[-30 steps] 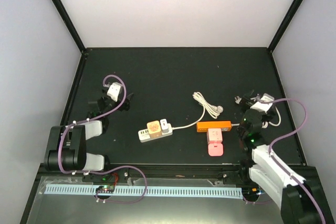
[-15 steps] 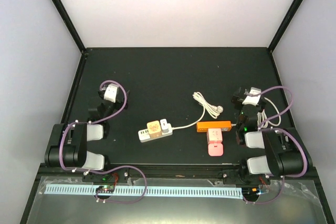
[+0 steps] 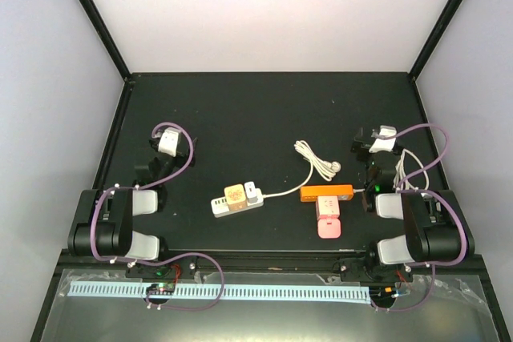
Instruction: Insert the plug
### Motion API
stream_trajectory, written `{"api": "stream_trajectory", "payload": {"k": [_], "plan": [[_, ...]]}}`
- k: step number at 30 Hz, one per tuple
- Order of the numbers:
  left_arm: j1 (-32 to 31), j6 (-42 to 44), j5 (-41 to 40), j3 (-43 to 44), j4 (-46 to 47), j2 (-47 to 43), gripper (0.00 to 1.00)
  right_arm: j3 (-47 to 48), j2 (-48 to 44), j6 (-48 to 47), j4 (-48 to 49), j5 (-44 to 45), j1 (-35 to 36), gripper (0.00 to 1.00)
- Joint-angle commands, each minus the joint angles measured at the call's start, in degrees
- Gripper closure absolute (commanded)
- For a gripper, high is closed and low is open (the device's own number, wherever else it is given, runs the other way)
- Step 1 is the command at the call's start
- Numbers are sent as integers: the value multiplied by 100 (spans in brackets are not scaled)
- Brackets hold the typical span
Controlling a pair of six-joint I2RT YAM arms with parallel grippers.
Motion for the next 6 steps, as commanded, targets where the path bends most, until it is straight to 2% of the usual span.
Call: {"api": "stream_trajectory", "payload": {"k": [1, 6], "plan": [[-25, -64, -25, 174, 66, -78, 1, 69, -43, 22, 74, -83, -30, 0], [-21, -65, -26, 166, 77, -79, 1, 68, -38, 23, 81, -80, -30, 0]]}}
